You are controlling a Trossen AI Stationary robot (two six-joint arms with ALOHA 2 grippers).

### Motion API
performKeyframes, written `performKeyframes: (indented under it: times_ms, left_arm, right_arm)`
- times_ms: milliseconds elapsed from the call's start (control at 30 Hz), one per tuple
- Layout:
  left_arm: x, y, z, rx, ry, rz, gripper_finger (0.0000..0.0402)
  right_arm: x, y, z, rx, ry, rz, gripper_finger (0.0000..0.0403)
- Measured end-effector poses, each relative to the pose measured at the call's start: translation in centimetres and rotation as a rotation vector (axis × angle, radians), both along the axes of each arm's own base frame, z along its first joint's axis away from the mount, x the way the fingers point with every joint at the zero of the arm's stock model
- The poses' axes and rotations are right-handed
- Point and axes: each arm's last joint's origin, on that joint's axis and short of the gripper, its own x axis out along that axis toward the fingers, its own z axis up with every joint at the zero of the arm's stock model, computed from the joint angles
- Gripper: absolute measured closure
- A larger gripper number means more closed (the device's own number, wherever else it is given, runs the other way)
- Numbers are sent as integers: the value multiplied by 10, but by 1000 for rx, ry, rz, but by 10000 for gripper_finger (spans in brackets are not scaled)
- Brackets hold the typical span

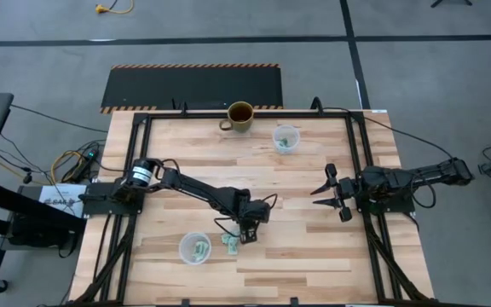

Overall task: Pick and place items into bin
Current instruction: Put the stevia packet into the bottom transparent bin

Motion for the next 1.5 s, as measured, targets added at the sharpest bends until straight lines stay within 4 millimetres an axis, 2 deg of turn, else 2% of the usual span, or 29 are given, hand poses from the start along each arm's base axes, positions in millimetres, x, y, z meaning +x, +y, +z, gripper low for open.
performKeyframes:
  times_ms: [200,467,767,1000,1167,1300,1500]
  left_arm:
    - [3,-1,0,-7,-32,10,394]
    - [11,-3,9,17,-69,18,399]
    - [28,-15,54,159,-193,-7,401]
    - [31,-31,91,234,-254,-31,401]
    - [21,-48,119,320,-219,-61,401]
    - [2,-65,135,415,-123,-112,401]
    - [-26,-86,155,465,-8,-177,401]
  right_arm:
    - [0,0,0,0,0,0,280]
    - [0,0,0,0,0,0,280]
    - [0,0,0,0,0,0,280]
    - [0,0,0,0,0,0,280]
    - [0,0,0,0,0,0,280]
    - [0,0,0,0,-1,0,280]
    - [0,0,0,0,0,0,280]
